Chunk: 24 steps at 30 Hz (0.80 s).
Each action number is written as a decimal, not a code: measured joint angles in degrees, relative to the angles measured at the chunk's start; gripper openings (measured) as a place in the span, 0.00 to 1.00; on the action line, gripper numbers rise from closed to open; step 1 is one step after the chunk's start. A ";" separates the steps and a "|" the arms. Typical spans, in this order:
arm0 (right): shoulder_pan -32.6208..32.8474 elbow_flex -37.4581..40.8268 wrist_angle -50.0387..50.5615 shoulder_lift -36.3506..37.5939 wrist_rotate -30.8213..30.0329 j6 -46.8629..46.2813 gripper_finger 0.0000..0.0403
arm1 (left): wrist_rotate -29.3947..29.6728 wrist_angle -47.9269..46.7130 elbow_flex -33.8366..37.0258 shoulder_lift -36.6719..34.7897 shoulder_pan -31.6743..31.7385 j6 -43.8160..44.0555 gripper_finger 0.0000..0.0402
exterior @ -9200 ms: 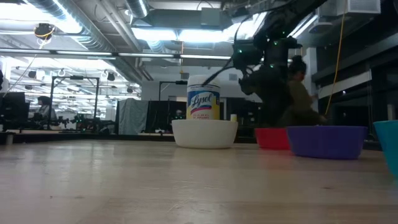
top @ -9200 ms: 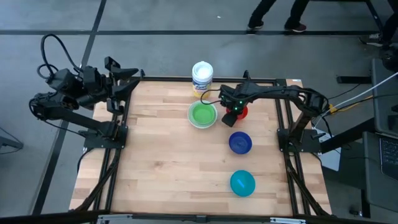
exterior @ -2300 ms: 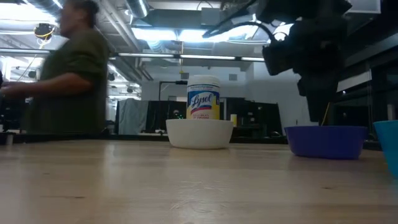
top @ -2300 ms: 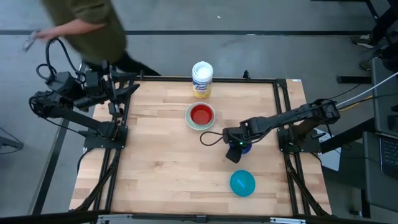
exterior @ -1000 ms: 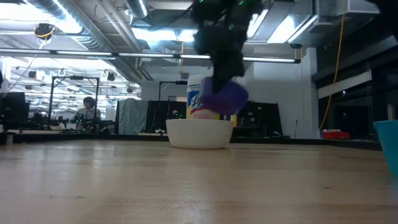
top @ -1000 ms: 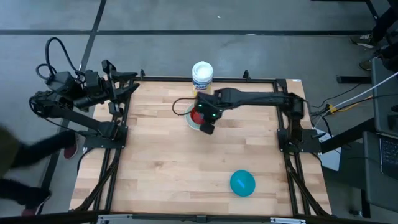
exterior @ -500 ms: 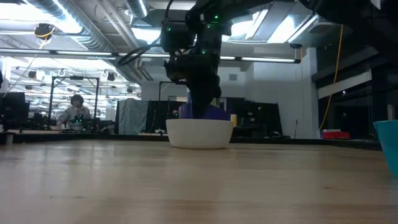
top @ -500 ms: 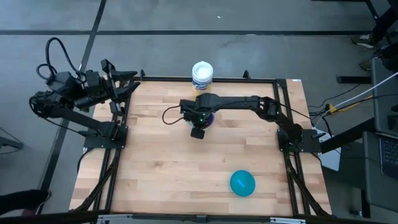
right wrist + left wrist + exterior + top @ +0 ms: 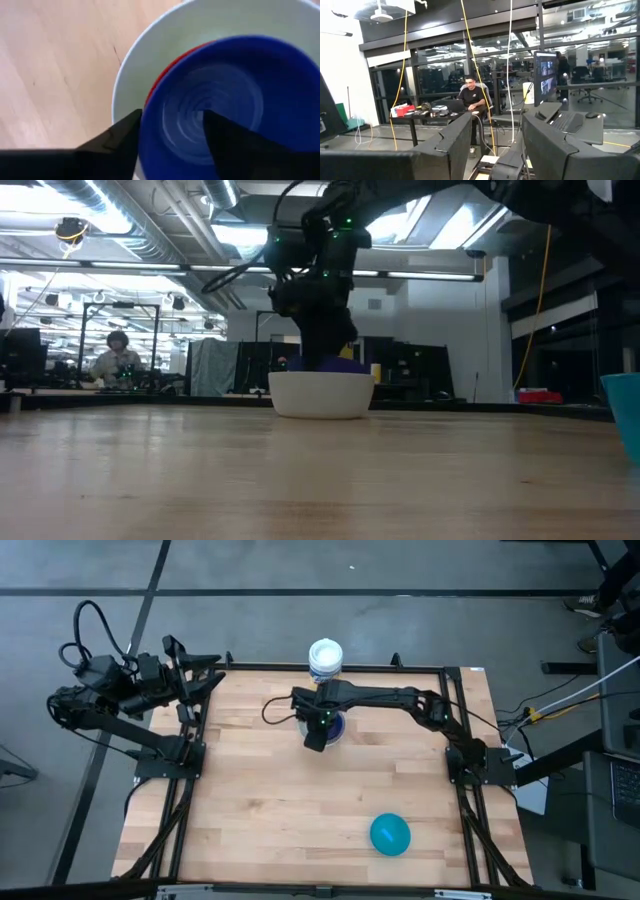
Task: Nest bowls inside each other
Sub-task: Stack the blue bowl on the red bowl, then stack the light blue bowl on the blue bowl
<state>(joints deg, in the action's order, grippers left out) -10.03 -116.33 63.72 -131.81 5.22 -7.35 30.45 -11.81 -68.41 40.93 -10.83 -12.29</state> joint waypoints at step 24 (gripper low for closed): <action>12.97 -5.88 10.69 5.90 8.80 -0.48 0.40 | -0.28 -2.28 0.01 -0.04 0.00 1.70 0.43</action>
<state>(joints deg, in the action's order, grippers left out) 2.94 -122.21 74.40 -125.91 14.01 -7.83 30.16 -14.10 -68.40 40.88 -10.83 -10.59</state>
